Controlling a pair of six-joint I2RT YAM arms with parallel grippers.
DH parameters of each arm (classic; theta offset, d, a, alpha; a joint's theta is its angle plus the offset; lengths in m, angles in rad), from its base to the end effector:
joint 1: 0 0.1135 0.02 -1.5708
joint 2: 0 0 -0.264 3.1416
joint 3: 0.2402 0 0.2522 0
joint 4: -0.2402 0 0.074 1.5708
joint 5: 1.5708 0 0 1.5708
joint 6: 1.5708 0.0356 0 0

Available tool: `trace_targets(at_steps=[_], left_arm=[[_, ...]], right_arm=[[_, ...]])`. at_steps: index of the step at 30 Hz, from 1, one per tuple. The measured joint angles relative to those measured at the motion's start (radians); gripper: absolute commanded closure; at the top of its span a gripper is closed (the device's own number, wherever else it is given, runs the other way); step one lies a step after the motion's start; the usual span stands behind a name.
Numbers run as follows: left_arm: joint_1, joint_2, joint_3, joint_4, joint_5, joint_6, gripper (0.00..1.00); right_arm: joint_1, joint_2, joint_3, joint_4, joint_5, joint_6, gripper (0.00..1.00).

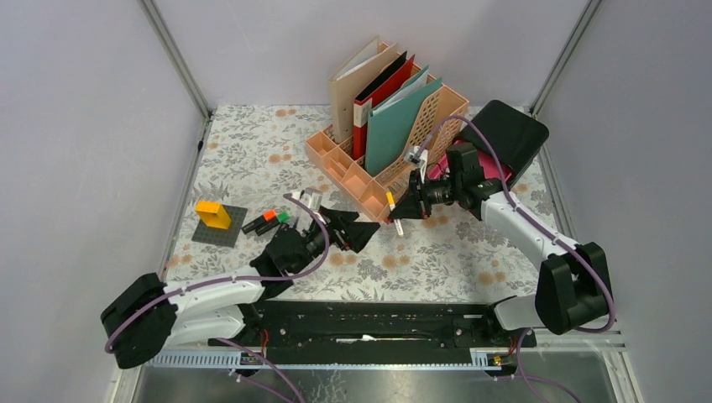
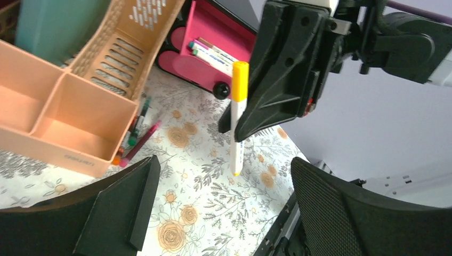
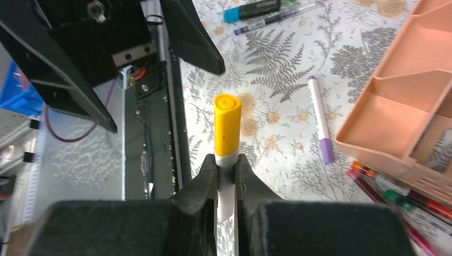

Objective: Organize the desk
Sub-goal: Place the stationery in the drawer.

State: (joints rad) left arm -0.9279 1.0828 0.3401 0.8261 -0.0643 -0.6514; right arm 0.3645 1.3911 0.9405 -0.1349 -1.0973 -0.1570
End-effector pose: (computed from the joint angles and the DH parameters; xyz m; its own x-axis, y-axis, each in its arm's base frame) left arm 0.1376 -0.1798 0.2343 -0.4213 -0.4468 -0.7892 0.6349 0.4761 -0.6084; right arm 0.2640 0.1346 0.2707 -0.3762 -0.2198 -0.9001 -0.9258 0.1288 0.3555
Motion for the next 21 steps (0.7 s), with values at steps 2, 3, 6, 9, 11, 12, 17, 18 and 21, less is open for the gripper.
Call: trace_targets(at_steps=[2, 3, 6, 9, 11, 12, 17, 18, 21], left_arm=[[0.001, -0.041, -0.008, -0.039, -0.031, 0.020, 0.01], [0.002, -0.064, -0.013, -0.061, -0.048, 0.029, 0.01], [0.008, -0.122, -0.026, -0.117, -0.093, 0.051, 0.01], [0.018, -0.164, -0.042, -0.145, -0.126, 0.052, 0.01], [0.025, -0.180, -0.053, -0.156, -0.144, 0.049, 0.01], [0.029, -0.184, -0.058, -0.161, -0.151, 0.047, 0.01], [0.053, -0.182, -0.062, -0.187, -0.153, 0.026, 0.01], [0.058, -0.180, -0.062, -0.188, -0.151, 0.021, 0.01], [0.086, -0.156, -0.063, -0.188, -0.140, -0.009, 0.01]], right_arm=[[0.000, -0.009, 0.019, -0.059, 0.036, -0.056, 1.00], [-0.001, -0.014, 0.026, -0.081, 0.050, -0.079, 1.00], [-0.010, -0.033, 0.043, -0.144, 0.099, -0.142, 1.00], [-0.025, -0.050, 0.060, -0.191, 0.142, -0.191, 1.00], [-0.043, -0.061, 0.071, -0.219, 0.174, -0.219, 1.00], [-0.053, -0.067, 0.075, -0.229, 0.188, -0.229, 0.99], [-0.120, -0.096, 0.099, -0.274, 0.269, -0.274, 0.97], [-0.134, -0.102, 0.106, -0.286, 0.290, -0.283, 0.97], [-0.168, -0.121, 0.125, -0.306, 0.357, -0.306, 0.96]])
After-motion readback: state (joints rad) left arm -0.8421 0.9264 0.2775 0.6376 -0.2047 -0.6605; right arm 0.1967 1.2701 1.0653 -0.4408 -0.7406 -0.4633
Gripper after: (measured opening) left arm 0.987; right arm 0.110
